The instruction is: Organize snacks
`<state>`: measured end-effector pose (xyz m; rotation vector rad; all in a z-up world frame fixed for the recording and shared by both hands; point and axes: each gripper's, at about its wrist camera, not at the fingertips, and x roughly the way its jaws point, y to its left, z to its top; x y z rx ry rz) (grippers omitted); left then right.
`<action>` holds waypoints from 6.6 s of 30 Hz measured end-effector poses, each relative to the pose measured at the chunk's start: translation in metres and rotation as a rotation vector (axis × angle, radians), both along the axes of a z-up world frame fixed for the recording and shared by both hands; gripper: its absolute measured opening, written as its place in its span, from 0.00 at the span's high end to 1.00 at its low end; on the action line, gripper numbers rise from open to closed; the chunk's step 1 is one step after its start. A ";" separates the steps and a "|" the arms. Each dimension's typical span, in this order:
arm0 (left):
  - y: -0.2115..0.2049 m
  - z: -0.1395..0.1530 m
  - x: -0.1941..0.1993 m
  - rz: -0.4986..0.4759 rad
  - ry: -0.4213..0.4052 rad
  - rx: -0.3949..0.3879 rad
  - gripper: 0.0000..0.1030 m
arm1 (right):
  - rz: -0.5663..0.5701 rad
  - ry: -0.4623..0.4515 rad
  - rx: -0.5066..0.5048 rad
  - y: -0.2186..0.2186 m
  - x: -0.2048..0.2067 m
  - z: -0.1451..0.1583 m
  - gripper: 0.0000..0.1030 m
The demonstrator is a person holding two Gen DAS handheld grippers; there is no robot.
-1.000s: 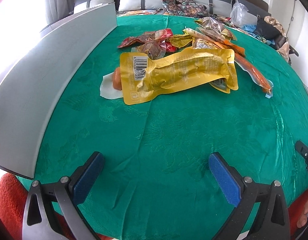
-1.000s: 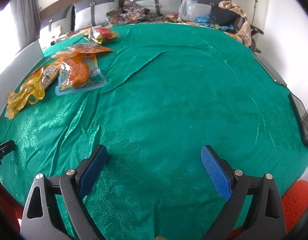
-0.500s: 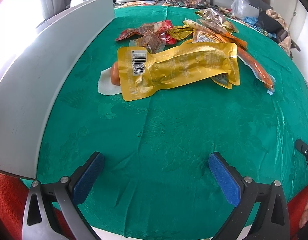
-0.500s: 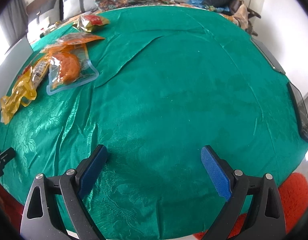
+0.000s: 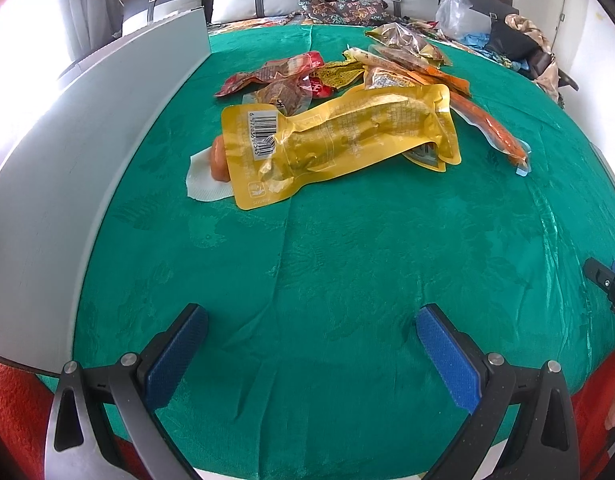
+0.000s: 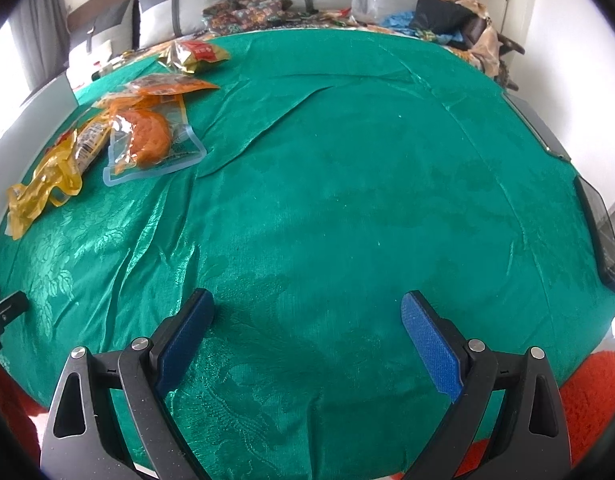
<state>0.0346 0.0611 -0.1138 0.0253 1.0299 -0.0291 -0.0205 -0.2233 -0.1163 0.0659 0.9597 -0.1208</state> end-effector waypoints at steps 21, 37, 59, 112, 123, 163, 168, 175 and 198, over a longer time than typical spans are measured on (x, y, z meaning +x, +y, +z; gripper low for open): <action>0.001 -0.002 -0.004 -0.043 -0.076 -0.004 0.00 | -0.021 -0.062 -0.010 0.003 -0.002 -0.003 0.05; -0.030 0.032 0.101 -0.552 0.060 0.215 0.03 | -0.026 -0.069 -0.012 0.004 -0.003 -0.003 0.04; -0.016 0.023 0.051 -0.274 0.068 -0.066 0.56 | 0.162 -0.083 0.070 0.021 0.036 0.040 0.06; 0.042 0.074 0.033 -0.389 0.049 -0.056 0.12 | 0.140 0.122 0.678 0.013 0.100 0.059 0.50; 0.010 0.032 0.058 -0.580 0.283 0.245 0.67 | 0.179 0.121 0.733 0.027 0.085 0.070 0.50; 0.197 0.177 -0.019 0.197 -0.262 -0.302 0.04 | 0.420 -0.057 0.194 0.217 0.158 0.107 0.23; 0.084 0.147 -0.016 0.027 -0.232 -0.379 0.03 | 0.069 -0.013 -0.068 0.066 0.148 0.019 0.23; 0.019 0.067 -0.019 -0.037 -0.122 -0.260 0.03 | -0.082 0.017 -0.086 -0.045 0.186 -0.018 0.22; 0.033 0.041 -0.015 -0.003 -0.147 -0.282 0.03 | -0.137 -0.042 -0.012 -0.056 0.218 -0.012 0.06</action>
